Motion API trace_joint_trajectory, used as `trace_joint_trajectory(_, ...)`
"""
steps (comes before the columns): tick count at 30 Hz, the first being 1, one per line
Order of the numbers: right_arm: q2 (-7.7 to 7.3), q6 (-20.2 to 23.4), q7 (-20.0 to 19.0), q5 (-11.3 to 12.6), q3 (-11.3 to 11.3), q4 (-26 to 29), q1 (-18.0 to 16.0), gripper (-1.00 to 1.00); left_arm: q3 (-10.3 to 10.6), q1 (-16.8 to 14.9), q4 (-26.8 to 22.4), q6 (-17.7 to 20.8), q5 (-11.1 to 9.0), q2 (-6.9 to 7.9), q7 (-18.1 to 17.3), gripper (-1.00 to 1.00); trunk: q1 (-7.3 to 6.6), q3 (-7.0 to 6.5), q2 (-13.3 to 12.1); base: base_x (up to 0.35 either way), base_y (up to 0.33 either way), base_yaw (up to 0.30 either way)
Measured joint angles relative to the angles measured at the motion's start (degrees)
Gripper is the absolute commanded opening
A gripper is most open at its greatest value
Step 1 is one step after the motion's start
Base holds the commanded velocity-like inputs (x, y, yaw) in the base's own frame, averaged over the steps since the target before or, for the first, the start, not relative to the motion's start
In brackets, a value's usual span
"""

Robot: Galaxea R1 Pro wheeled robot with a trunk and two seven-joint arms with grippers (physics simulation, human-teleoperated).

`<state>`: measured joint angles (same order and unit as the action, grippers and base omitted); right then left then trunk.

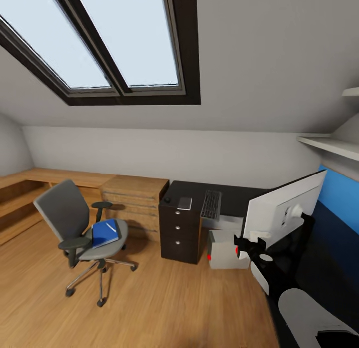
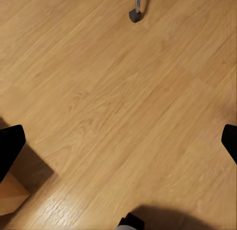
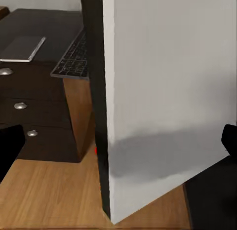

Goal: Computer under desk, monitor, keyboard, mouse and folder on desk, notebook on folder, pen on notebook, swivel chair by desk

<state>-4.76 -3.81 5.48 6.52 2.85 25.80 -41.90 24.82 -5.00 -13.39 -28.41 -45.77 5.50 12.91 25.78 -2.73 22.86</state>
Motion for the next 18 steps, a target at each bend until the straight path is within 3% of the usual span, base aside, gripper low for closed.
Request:
trace_joint_trajectory(14,0.04,0.00,-0.09,-0.07,0.06,-0.05,0.00,1.00,0.00,0.00,0.00,0.00,0.00,0.00,0.01,1.00,0.00,0.00,0.00,-0.254,0.223,0.000)
trace_joint_trajectory(18,1.06,0.16,-0.02,0.00,0.14,0.93,-0.97,1.00,-0.17,0.00,-0.95,-0.93,-0.22,-0.97,-0.13,1.00,-0.03,0.00,0.05,0.000,0.000,0.000)
